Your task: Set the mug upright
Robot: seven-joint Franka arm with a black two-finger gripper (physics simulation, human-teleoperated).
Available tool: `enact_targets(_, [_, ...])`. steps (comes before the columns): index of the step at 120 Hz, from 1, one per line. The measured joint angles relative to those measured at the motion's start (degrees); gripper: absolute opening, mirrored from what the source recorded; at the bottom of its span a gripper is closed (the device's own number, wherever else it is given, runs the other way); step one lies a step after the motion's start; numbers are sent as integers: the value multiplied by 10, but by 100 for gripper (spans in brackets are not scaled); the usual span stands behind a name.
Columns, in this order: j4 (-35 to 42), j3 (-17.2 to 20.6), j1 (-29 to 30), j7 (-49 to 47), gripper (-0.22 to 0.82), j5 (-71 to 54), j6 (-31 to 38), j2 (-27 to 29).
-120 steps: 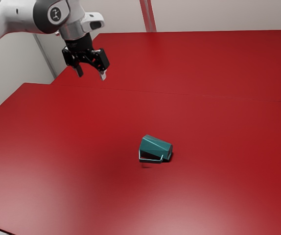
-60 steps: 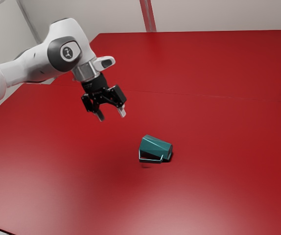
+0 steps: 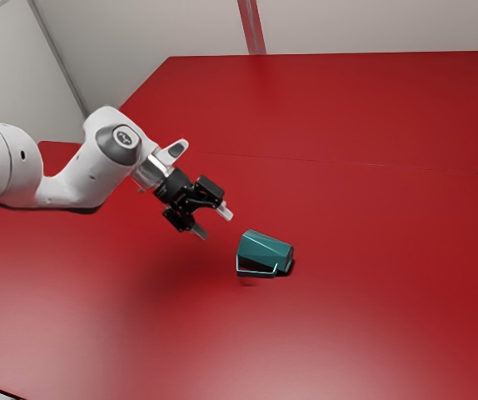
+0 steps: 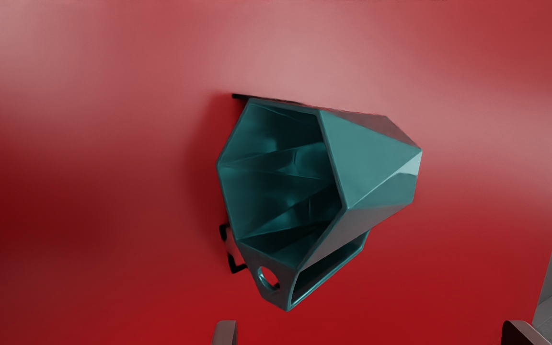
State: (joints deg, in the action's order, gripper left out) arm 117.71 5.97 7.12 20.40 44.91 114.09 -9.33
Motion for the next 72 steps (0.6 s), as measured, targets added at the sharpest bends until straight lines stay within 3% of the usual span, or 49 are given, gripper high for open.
enact_targets(72, [3, 4, -10, 261, 60, 125, 22, -59])
